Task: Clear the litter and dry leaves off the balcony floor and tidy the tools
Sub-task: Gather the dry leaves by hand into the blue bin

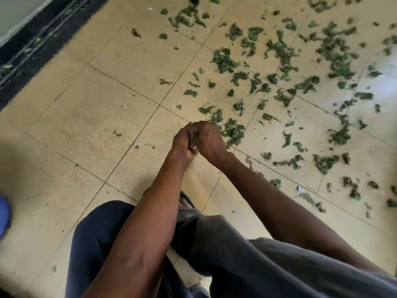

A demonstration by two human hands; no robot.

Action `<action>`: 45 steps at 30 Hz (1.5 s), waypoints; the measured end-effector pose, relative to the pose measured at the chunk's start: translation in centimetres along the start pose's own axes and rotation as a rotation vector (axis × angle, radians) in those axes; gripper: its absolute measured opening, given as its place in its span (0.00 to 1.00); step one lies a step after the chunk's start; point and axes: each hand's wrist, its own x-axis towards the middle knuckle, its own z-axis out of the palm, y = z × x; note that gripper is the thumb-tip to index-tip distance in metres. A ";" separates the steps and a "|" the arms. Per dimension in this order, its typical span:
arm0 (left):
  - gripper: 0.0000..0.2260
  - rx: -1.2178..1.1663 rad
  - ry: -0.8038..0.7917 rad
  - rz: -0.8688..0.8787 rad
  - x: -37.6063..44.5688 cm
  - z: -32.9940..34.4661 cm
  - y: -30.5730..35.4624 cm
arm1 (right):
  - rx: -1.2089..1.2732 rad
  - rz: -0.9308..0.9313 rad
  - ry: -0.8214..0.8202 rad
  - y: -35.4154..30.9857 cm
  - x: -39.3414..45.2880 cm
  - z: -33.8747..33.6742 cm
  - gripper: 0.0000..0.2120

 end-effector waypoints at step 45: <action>0.15 -0.069 -0.005 -0.065 0.0 1.3 0.1 | -0.607 -0.326 -0.221 10.2 1.6 -2.2 0.16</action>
